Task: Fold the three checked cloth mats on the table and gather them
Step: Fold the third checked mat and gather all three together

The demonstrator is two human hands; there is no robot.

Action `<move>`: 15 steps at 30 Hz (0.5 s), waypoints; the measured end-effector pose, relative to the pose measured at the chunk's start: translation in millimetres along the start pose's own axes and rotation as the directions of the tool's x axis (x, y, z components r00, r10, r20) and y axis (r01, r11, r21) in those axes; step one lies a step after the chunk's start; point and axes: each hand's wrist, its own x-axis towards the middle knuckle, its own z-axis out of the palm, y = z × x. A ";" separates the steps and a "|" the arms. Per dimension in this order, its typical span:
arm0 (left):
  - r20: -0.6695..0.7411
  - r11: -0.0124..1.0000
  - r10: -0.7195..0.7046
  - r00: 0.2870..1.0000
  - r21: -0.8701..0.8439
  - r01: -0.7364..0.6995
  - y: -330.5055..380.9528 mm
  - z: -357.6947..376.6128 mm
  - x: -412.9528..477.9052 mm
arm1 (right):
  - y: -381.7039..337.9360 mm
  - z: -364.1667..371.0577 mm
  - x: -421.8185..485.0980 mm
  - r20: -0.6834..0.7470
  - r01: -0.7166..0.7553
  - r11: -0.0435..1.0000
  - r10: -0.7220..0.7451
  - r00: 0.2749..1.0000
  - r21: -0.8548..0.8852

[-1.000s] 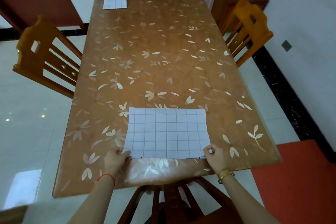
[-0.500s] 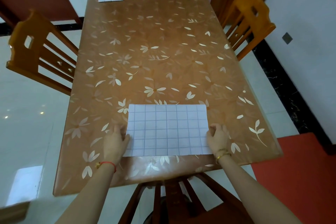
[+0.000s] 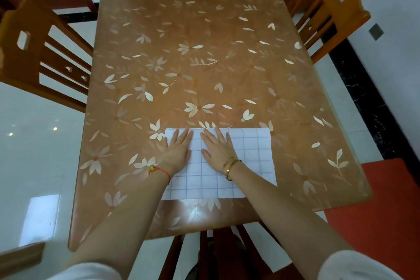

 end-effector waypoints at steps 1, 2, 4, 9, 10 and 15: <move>0.008 1.000 -0.001 1.000 0.002 0.001 -1.8 1.7 1.9 | -3.2 3.2 5.2 0.008 -0.002 1.000 0.002 1.000 -0.012; 0.013 1.000 0.000 1.000 0.006 0.000 -3.4 3.3 3.1 | -5.3 5.4 9.6 0.016 -0.008 1.000 0.008 1.000 -0.020; 0.019 1.000 0.004 1.000 0.028 -0.004 -7.6 5.9 5.9 | -8.5 8.3 17.1 0.030 -0.024 0.999 0.025 0.999 -0.029; -0.018 0.999 0.025 1.000 0.029 -0.025 -17.5 7.7 9.6 | -9.7 11.4 22.9 0.006 -0.040 0.999 0.040 0.999 -0.013; -0.024 0.999 0.028 0.999 0.020 -0.028 -19.2 7.7 10.0 | -6.4 11.9 21.8 -0.007 -0.051 0.999 0.051 0.999 -0.007; -0.056 0.999 0.029 0.998 0.035 -0.027 -24.9 3.9 10.1 | 34.3 13.3 -0.3 -0.116 -0.248 0.967 0.253 0.960 0.056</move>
